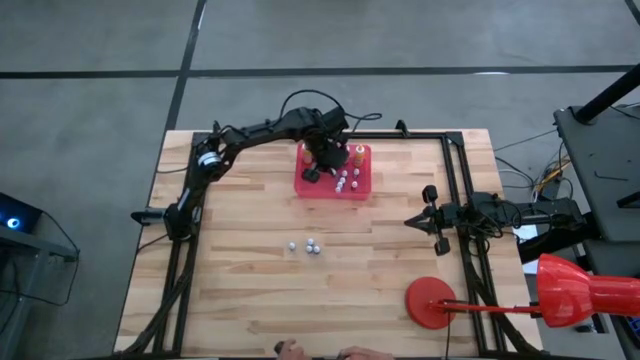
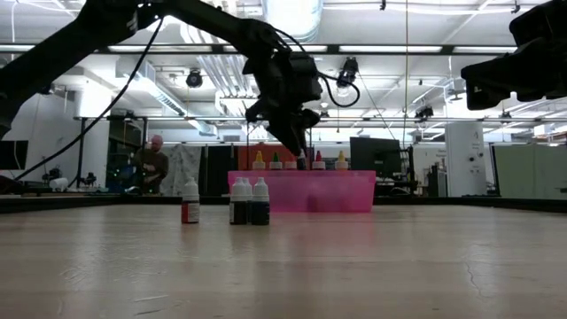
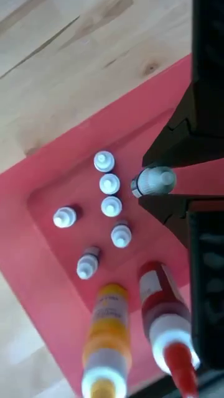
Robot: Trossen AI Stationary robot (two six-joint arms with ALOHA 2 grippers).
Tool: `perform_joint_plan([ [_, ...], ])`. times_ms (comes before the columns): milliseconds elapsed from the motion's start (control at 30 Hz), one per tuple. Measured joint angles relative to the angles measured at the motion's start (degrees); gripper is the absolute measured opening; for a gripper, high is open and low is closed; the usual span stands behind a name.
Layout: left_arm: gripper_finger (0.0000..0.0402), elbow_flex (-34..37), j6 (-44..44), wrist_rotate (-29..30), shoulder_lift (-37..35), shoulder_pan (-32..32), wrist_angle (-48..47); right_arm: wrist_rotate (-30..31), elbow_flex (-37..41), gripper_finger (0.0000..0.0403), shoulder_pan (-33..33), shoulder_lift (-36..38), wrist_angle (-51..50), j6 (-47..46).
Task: Pick & Place food coloring
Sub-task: Put the small blue food coloring bottle into the pink bin
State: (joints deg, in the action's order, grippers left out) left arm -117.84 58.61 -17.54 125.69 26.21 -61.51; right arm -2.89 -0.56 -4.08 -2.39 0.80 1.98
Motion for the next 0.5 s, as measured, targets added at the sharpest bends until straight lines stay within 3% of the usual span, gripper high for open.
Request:
perform_joint_plan([
  [500,0.0030,0.0,2.0,2.2,3.1,-0.4,0.4,0.0,0.0,0.0008,0.0,0.0,0.0,0.0],
])
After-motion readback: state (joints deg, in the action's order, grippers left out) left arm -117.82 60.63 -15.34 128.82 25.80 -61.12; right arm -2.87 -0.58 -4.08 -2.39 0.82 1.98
